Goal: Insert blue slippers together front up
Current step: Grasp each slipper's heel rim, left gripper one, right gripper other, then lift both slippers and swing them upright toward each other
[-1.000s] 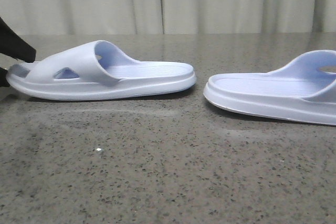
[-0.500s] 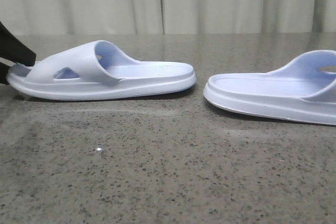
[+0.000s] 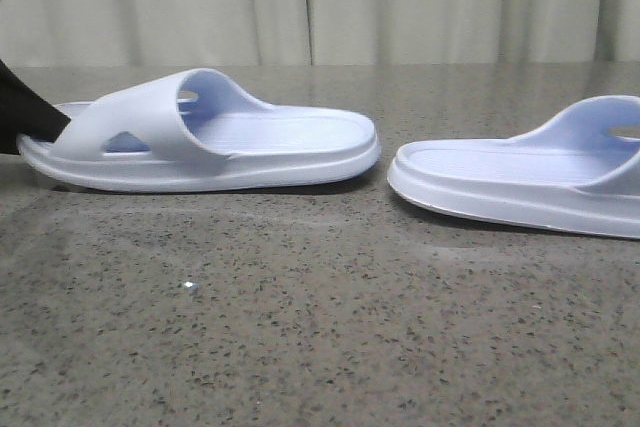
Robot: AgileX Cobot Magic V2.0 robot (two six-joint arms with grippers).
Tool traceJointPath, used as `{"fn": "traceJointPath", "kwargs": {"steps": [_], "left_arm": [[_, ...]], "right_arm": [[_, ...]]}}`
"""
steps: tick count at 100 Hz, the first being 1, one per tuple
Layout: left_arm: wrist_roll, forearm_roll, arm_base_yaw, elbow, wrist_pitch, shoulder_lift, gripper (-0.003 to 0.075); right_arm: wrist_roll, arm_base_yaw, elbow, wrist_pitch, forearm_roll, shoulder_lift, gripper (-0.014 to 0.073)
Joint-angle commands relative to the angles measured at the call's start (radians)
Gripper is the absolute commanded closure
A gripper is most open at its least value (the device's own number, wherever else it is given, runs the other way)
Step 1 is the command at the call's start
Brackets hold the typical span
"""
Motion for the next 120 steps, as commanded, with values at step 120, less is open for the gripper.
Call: {"fn": "traceJointPath", "kwargs": {"steps": [120], "left_arm": [[0.02, -0.229, 0.11, -0.026, 0.252, -0.107, 0.0705]], "right_arm": [[-0.336, 0.002, -0.223, 0.12, 0.635, -0.018, 0.0697]]}}
